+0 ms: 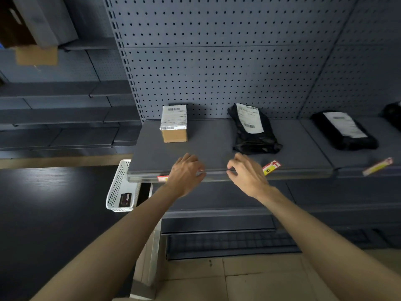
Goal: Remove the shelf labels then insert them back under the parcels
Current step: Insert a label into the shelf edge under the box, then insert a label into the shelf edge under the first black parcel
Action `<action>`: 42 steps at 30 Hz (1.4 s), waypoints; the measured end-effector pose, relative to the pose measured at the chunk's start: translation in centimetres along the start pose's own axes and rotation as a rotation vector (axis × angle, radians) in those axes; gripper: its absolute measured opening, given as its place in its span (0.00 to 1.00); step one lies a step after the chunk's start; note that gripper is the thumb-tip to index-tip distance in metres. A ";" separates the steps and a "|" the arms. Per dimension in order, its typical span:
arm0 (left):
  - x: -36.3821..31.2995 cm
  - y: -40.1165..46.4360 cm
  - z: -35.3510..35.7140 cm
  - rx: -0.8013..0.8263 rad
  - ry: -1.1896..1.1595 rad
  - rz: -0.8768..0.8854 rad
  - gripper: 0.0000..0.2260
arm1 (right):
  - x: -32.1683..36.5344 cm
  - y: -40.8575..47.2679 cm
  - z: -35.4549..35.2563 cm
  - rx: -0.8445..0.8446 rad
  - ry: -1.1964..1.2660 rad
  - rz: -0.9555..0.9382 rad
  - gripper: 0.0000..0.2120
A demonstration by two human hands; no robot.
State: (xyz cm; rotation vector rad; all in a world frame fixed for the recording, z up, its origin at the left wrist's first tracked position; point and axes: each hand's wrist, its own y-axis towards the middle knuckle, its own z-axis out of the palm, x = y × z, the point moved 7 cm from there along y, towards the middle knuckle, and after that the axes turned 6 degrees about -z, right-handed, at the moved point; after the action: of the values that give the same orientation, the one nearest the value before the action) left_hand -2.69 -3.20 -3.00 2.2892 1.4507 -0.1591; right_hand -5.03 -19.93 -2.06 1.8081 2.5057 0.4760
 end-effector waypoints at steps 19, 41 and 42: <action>-14.2 4.3 8.8 -0.008 0.122 -0.163 0.08 | -12.7 -4.3 -3.3 -0.004 -0.025 -0.106 0.08; -15.2 5.3 8.4 0.071 0.521 0.150 0.06 | -14.2 -4.6 -2.2 -0.077 0.075 -0.069 0.04; -15.1 5.3 8.4 0.076 0.534 0.156 0.06 | -14.1 -4.8 -1.8 -0.070 0.081 -0.060 0.04</action>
State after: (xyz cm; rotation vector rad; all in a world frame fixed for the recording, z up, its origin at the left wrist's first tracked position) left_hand -3.69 -21.20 -4.24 2.6209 1.5077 0.4867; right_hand -5.18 -34.86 -3.84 1.7180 2.5513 0.6382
